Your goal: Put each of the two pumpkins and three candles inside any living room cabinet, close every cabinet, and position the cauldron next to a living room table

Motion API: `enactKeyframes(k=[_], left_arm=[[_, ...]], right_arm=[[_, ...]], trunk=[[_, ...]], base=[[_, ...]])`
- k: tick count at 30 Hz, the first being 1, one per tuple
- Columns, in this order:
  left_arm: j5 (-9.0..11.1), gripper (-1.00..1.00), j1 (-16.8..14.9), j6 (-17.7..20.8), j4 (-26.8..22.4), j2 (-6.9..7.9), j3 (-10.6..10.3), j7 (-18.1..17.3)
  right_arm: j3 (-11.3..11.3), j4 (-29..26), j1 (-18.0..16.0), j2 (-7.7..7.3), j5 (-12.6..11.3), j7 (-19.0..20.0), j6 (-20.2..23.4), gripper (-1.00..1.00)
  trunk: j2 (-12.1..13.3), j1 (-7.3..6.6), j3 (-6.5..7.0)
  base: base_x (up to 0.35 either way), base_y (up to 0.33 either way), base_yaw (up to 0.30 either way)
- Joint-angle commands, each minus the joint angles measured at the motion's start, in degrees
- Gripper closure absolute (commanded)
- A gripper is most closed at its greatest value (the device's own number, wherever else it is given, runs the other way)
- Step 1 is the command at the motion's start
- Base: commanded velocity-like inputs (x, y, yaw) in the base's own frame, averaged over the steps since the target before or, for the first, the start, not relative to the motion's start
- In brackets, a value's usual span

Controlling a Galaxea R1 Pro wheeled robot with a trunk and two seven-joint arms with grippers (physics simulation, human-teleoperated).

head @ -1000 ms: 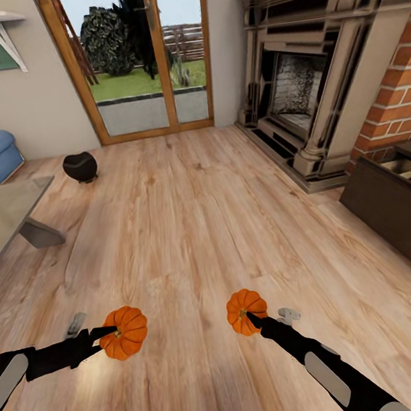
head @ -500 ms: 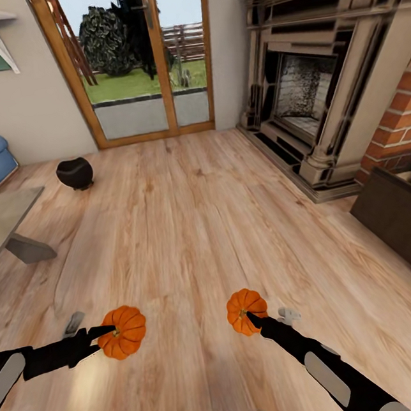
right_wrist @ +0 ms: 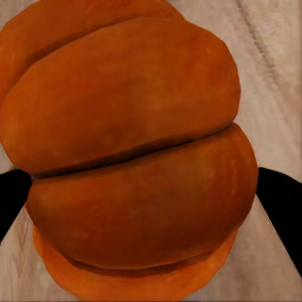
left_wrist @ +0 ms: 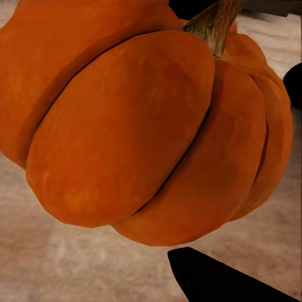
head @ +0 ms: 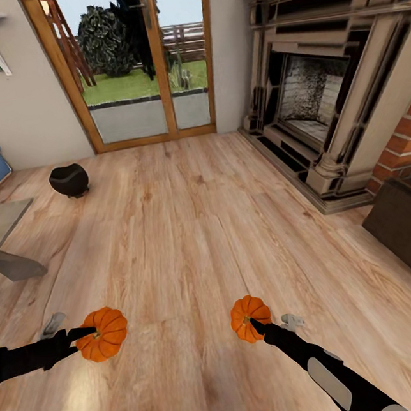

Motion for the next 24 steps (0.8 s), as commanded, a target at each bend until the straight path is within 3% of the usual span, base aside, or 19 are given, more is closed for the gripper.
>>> enactKeyframes(k=[1, 5, 15, 24], left_arm=[[0.88, 1.00, -0.04, 0.50, -0.05, 0.61, -0.15, 0.08], [0.88, 1.00, -0.03, 0.50, -0.05, 1.85, -0.15, 0.12], [0.88, 1.00, -0.01, 0.50, -0.04, 2.03, -0.12, 0.13], [0.94, 1.00, -0.02, 0.42, -0.04, 1.98, -0.15, 0.07]], right_arm=[[0.23, 0.01, -0.05, -0.06, -0.65, 0.04, -0.02, 1.00], [0.21, 0.18, -0.05, -0.08, -0.70, 0.13, -0.03, 1.00], [0.21, 0.21, -0.05, -0.06, -0.63, 0.15, -0.03, 1.00], [0.21, 0.21, -0.05, -0.06, -0.64, 0.15, -0.03, 1.00]], trunk=[[-0.02, 0.02, -0.04], [-0.02, 0.02, -0.04], [-0.02, 0.02, -0.04], [-0.02, 0.02, -0.04]], base=[[0.331, 0.000, 0.000], [0.331, 0.049, 0.000], [0.330, 0.113, -0.006], [0.229, 0.127, -0.211]])
